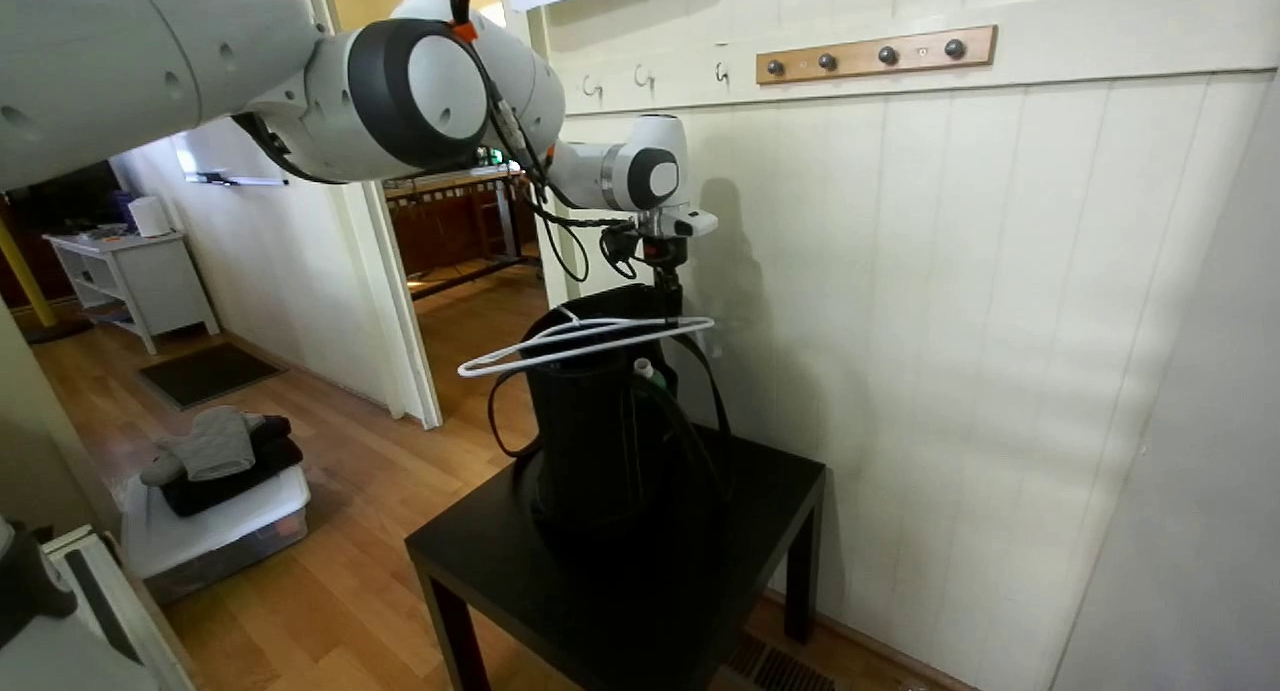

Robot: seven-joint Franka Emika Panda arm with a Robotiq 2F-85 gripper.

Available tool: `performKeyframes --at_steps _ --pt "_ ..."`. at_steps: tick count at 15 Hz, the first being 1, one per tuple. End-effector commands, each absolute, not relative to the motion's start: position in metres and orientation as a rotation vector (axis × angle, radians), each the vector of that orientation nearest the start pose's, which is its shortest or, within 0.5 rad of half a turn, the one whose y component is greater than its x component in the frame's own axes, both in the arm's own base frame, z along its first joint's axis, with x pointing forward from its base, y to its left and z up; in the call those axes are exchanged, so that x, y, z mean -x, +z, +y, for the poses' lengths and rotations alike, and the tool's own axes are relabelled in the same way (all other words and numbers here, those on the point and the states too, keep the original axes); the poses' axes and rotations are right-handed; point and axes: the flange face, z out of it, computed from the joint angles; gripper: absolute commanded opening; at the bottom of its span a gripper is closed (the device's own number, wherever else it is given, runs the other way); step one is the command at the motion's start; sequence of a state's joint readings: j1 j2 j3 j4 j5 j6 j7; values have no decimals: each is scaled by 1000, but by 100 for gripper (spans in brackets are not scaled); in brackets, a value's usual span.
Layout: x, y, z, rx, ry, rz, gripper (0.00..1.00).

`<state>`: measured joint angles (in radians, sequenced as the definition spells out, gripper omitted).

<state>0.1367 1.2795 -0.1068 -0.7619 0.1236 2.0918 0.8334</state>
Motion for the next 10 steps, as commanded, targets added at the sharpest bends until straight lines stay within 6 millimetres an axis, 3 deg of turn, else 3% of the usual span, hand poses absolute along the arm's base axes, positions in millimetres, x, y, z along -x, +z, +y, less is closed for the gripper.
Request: performKeyframes --at_steps 1,4,10 --pt "-797 139 68 2860 -85 1178 27" --pt "-798 139 62 2852 -85 1169 4" --pt "-804 147 50 2714 -170 1196 6"
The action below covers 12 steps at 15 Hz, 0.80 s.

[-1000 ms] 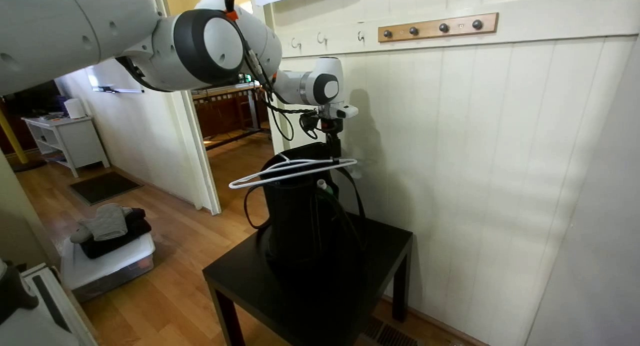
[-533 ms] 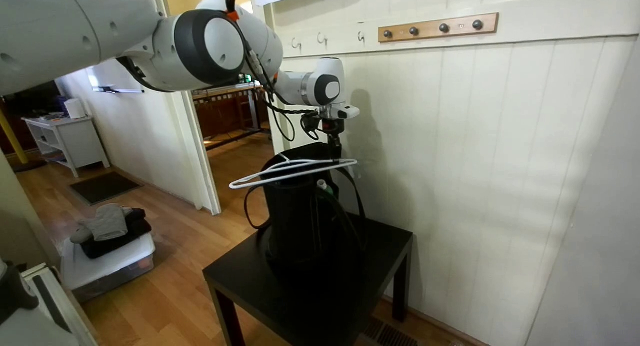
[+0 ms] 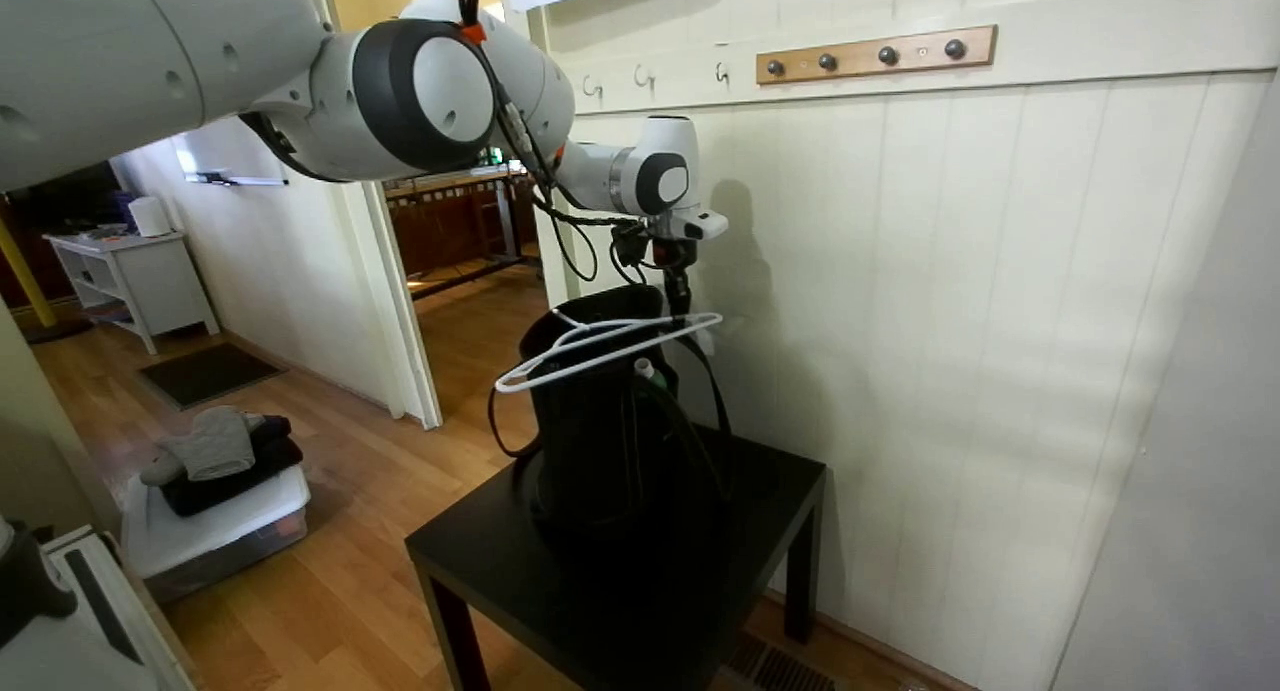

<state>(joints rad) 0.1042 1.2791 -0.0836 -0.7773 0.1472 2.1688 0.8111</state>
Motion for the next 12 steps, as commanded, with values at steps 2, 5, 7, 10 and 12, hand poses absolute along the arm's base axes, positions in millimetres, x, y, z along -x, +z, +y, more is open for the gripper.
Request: performKeyframes --at_steps 2,5,7,10,12 --pt "-806 155 49 2624 -228 1203 6" --pt "-801 169 51 2509 -307 1203 6" --pt "-795 177 54 2461 -355 1192 6" --pt "-784 191 57 2367 -438 1228 6" --pt "-775 203 61 2297 -497 1233 6"
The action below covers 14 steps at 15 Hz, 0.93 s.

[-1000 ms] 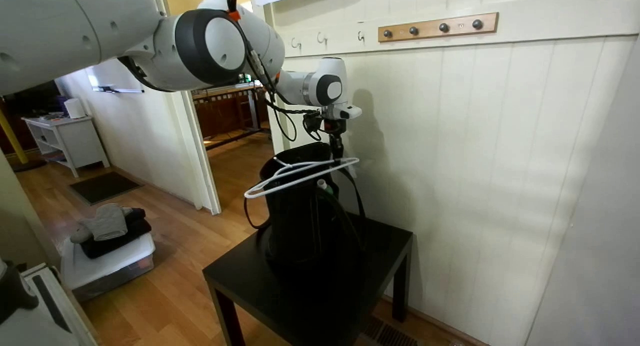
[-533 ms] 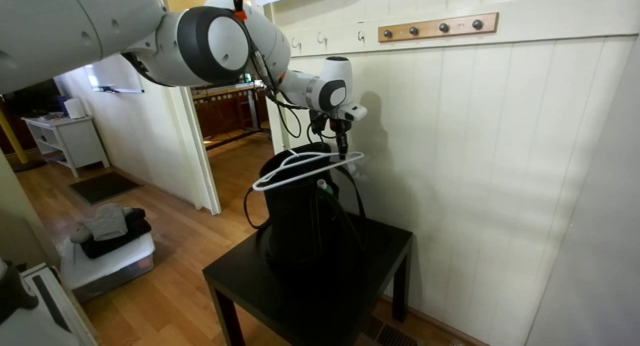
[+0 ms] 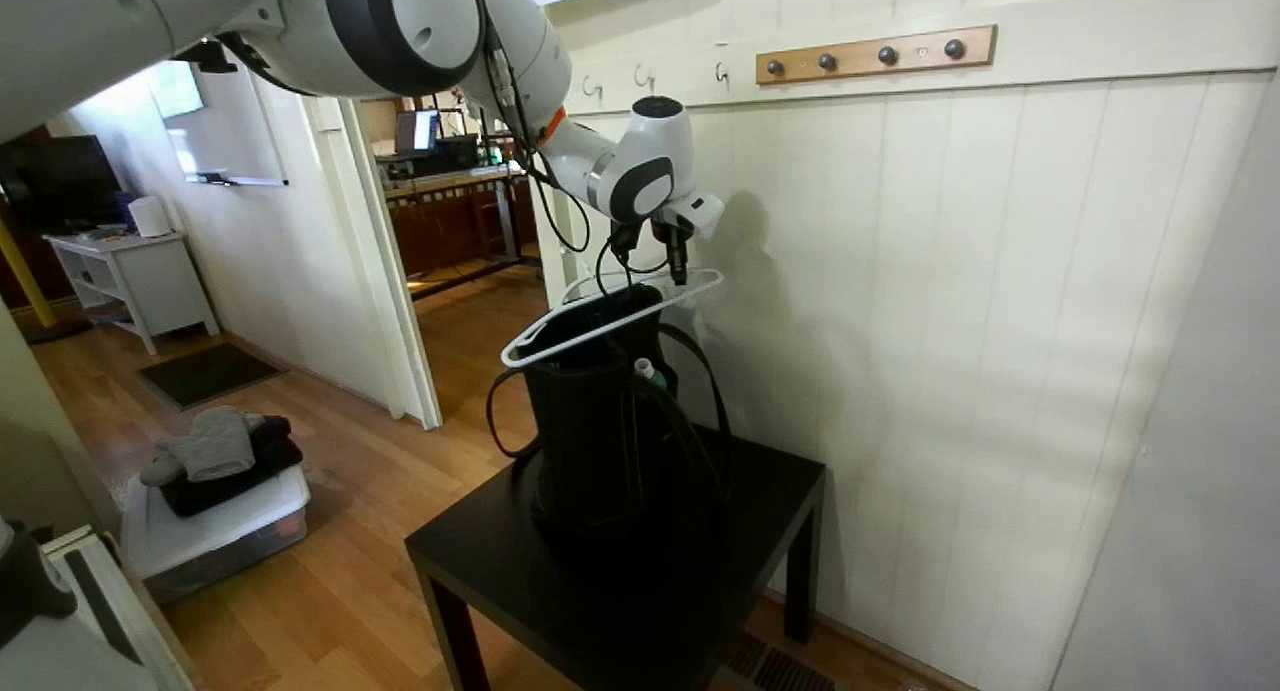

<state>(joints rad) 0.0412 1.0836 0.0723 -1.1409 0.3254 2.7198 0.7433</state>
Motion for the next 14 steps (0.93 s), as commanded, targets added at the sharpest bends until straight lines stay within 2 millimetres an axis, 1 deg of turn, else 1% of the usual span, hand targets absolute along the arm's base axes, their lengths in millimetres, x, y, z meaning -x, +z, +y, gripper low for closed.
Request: performKeyframes --at_steps 1,4,6,8,9,10,12,14 --pt "-769 210 63 2252 -528 1231 6" --pt "-746 230 71 2120 -657 1215 6" --pt "-725 248 82 2044 -760 1176 6" --pt "-713 269 94 1953 -837 1142 6" --pt "-703 280 98 1907 -860 1121 6" --pt "-692 288 100 1862 -880 1102 6" --pt "-665 298 96 1793 -921 1060 6" --pt "-641 298 85 1743 -954 1055 6"
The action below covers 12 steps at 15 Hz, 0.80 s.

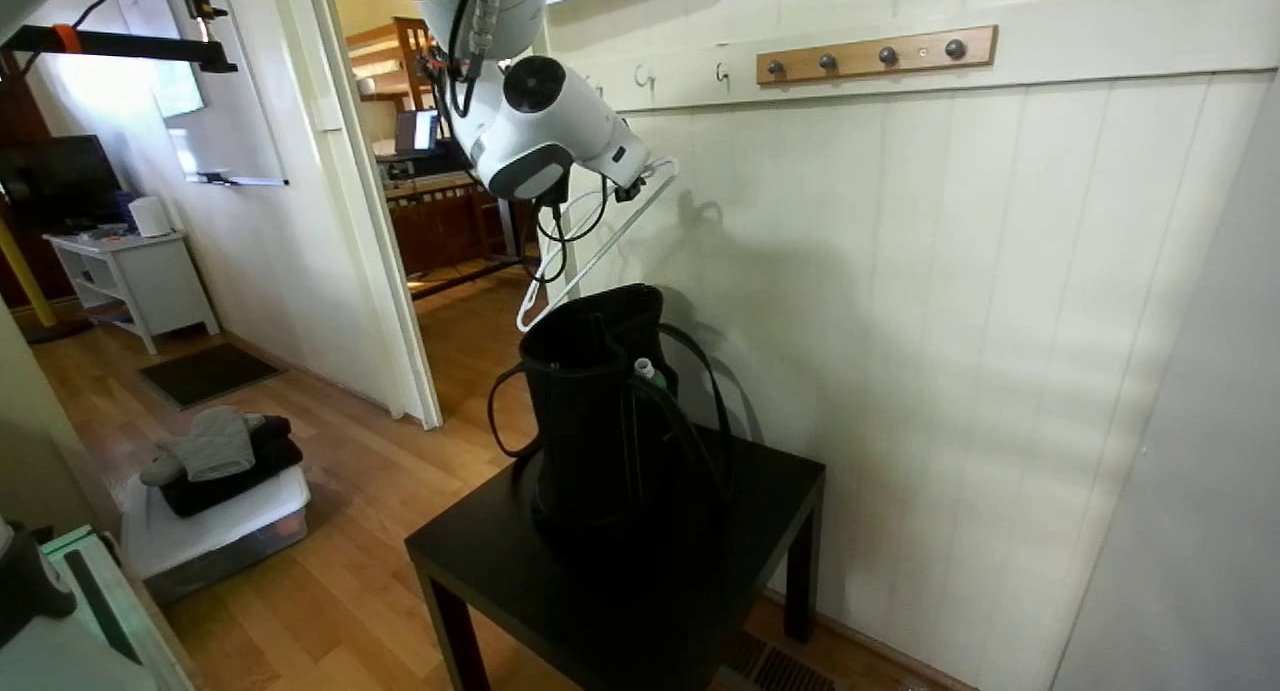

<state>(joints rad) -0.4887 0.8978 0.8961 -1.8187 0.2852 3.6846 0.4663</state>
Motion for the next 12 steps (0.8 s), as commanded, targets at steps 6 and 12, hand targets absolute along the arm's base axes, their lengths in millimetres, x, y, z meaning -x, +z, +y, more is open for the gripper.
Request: performKeyframes --at_steps 6,12 --pt "-649 297 82 1770 -959 1057 22" --pt "-649 298 84 1769 -956 1052 22"
